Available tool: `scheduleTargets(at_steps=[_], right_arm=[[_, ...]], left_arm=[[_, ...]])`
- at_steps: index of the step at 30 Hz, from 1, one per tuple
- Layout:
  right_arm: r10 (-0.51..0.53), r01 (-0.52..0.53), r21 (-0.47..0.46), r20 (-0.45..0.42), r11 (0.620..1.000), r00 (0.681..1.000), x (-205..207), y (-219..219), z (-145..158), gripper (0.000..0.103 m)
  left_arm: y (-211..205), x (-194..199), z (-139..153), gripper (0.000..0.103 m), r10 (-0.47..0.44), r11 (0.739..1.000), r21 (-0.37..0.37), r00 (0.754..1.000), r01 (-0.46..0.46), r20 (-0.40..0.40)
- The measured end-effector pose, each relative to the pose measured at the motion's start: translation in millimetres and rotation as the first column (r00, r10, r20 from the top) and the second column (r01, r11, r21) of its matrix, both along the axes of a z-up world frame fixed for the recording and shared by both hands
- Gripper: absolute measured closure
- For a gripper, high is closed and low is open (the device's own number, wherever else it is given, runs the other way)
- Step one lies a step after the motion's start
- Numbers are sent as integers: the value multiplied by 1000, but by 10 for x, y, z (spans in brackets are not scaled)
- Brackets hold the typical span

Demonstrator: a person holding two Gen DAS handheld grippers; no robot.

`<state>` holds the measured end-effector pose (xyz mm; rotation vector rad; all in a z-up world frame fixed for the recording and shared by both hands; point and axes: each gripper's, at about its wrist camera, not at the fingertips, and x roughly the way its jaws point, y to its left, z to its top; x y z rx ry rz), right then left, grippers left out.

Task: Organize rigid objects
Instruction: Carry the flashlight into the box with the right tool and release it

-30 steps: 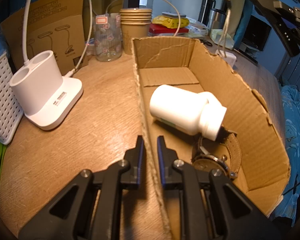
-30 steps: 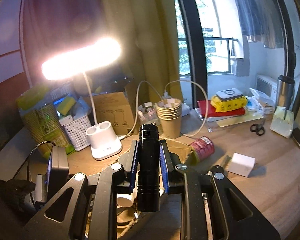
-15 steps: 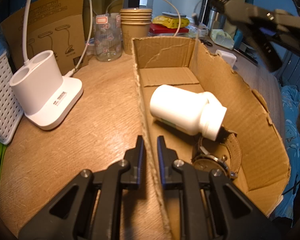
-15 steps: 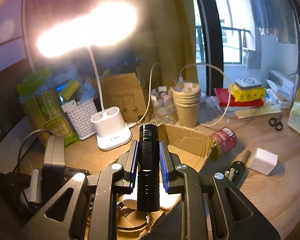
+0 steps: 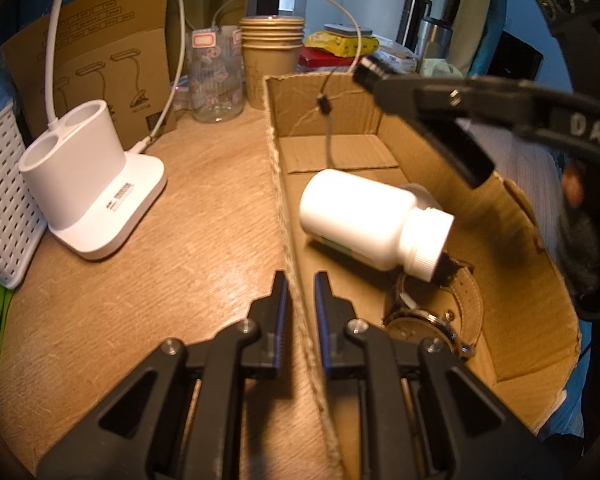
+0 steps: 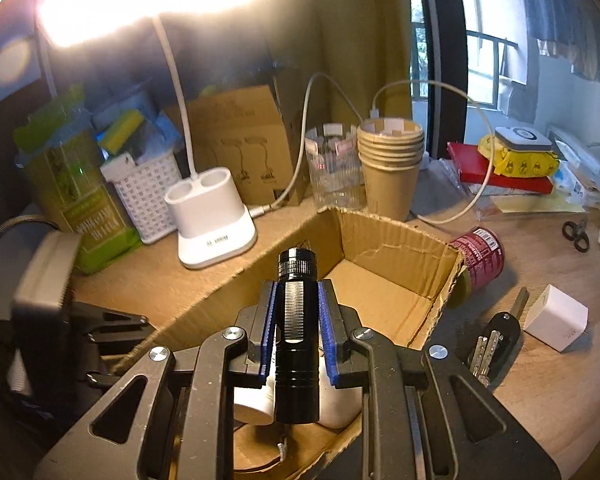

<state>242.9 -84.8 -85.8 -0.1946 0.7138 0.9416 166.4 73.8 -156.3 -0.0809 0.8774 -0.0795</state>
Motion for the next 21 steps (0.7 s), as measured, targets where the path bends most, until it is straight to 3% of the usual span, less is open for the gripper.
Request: scheduleTargets(at_steps=[11,21], right_arm=[[19,-16,-133,22,991,1000,67,146,-235,82],[63,-39,-292,73,956,995,58,336,-333,82]], left_arm=[[-1,-1,1,89,0,1000,0,1000,0,0],[1,-1,2,89,0,1000,-1,1000,0,0]])
